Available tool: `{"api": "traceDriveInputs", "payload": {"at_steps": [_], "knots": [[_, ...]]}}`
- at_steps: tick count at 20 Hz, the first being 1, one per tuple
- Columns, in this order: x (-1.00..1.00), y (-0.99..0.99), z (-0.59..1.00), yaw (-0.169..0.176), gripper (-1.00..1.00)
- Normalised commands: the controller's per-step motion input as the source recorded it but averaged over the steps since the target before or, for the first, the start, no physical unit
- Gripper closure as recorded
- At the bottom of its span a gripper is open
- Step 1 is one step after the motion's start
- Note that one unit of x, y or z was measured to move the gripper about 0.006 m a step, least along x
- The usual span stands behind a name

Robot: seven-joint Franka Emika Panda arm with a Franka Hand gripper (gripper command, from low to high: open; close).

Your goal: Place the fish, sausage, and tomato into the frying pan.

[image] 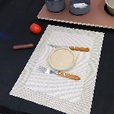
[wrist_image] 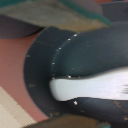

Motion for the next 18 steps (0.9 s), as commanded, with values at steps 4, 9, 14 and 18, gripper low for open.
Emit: {"api": "traceDriveInputs", "payload": {"at_steps": [4, 9, 14, 18], "knots": [[-0.55, -0.53, 0.34, -0.002, -1.0], [-0.55, -0.62, 0.08, 0.0, -1.0], [-0.58, -0.67, 0.0, 0.0, -1.0], [-0.61, -0.63, -0.02, -0.001, -1.0]]}}
